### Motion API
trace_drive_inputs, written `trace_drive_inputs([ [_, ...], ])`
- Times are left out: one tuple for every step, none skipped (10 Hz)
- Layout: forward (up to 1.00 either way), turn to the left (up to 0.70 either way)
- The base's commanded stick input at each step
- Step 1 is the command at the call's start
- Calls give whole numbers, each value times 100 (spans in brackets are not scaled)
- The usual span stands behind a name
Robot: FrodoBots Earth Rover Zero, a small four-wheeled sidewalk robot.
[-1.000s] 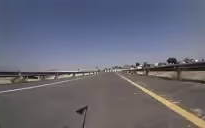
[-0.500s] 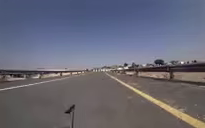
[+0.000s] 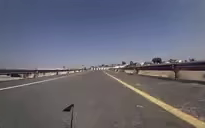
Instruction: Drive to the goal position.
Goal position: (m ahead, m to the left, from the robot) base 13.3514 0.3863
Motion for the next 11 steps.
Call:
trace_drive_inputs([
  [100,0],
  [100,0],
  [100,0],
  [100,0],
  [100,3],
  [100,2],
  [100,0],
  [100,0],
  [100,0],
  [100,13],
  [100,39],
])
